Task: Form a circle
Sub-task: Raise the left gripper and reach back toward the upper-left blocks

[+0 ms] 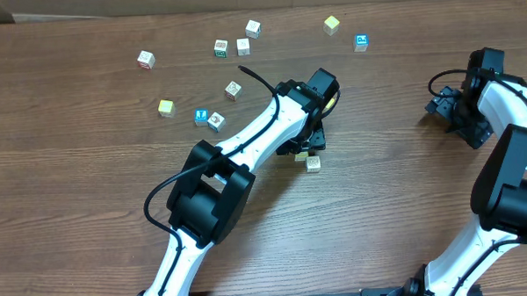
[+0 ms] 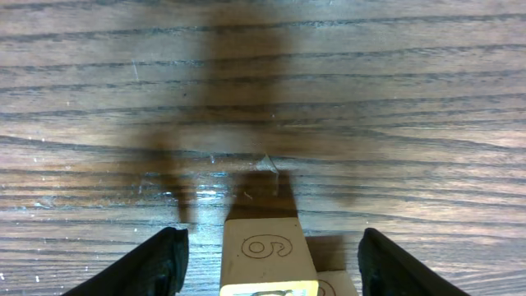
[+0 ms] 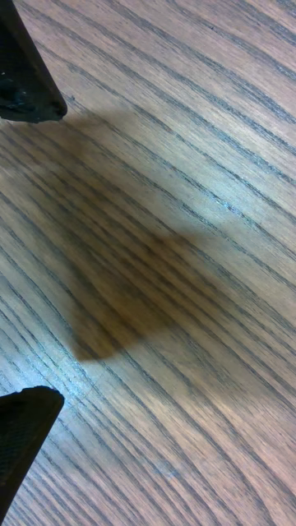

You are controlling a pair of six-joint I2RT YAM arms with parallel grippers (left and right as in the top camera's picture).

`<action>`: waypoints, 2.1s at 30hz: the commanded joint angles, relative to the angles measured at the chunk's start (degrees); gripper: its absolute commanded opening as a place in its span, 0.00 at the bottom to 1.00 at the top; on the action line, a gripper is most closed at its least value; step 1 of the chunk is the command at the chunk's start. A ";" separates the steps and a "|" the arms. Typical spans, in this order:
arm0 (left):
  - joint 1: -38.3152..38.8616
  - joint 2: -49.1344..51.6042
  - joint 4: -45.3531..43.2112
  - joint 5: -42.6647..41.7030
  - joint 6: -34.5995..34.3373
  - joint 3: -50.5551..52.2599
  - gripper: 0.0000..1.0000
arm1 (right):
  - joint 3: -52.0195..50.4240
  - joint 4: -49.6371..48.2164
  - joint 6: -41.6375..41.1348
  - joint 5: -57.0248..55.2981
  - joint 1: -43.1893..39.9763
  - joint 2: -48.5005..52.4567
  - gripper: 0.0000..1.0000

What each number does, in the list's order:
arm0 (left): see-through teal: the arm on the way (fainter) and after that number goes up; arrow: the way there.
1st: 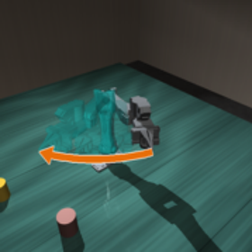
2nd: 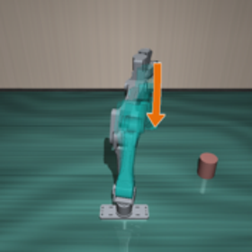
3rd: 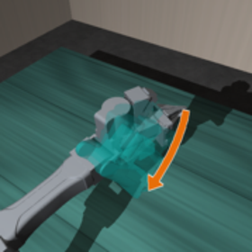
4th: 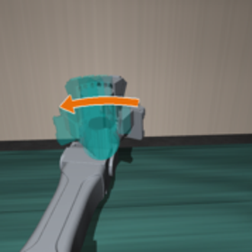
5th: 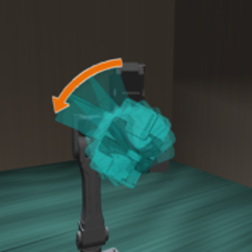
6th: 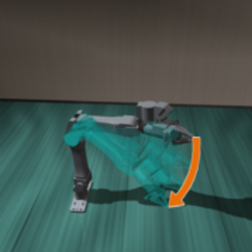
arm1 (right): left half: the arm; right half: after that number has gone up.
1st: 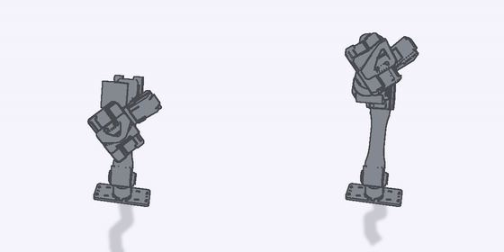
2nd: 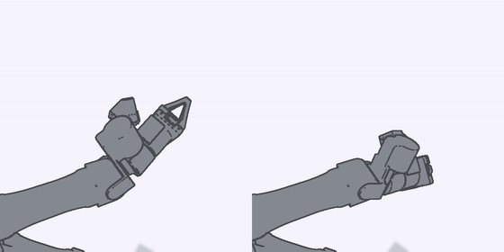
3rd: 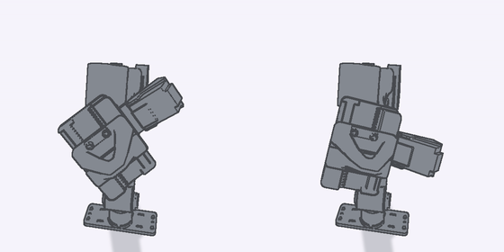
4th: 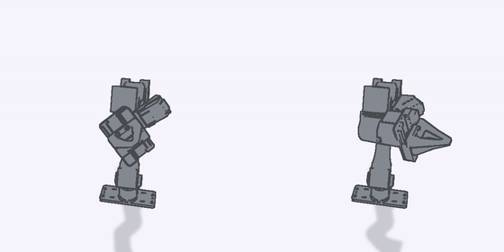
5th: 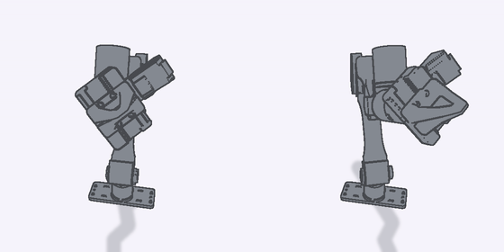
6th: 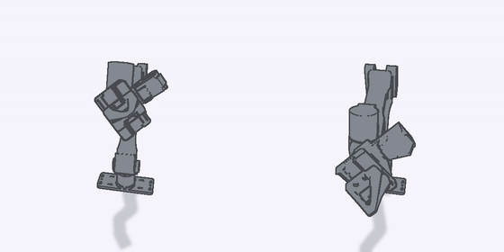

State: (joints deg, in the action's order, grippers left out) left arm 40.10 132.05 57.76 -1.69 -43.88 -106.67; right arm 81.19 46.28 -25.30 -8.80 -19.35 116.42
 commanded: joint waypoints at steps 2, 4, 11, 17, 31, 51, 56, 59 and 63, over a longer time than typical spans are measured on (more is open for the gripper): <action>-1.03 0.55 0.28 0.81 2.84 -3.98 0.67 | -0.22 -0.17 -0.17 -0.17 0.07 -1.55 1.00; -1.79 0.20 0.68 0.90 3.80 -6.12 0.68 | -0.22 -0.17 -0.17 -0.17 0.07 -1.55 1.00; -4.48 0.15 3.50 0.94 4.79 -15.10 0.72 | -0.22 -0.17 -0.17 -0.17 0.07 -1.55 1.00; -8.35 0.15 6.03 2.10 6.71 -16.06 0.72 | -0.22 -0.17 -0.17 -0.15 0.07 -1.55 1.00; -17.92 0.15 11.10 2.08 23.61 -16.06 0.09 | -0.22 -0.17 -0.17 -0.15 0.07 -1.55 1.00; -22.53 0.20 20.22 2.84 25.99 -15.67 0.41 | -0.22 -0.17 -0.17 -0.15 0.07 -1.55 1.00; -21.77 0.20 21.11 1.81 25.88 -15.67 0.41 | -0.22 -0.17 -0.17 -0.17 0.07 -1.55 1.00; -21.46 0.20 21.57 1.77 25.81 -15.67 0.41 | -0.22 -0.17 -0.17 -0.17 0.07 -1.55 1.00; -20.87 0.31 21.44 1.66 25.62 -15.61 0.43 | -0.22 -0.17 -0.17 -0.17 0.07 -1.55 1.00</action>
State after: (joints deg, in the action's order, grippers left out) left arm 18.63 132.07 79.18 0.80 -19.05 -121.78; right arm 81.19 46.28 -25.28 -8.82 -19.35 116.42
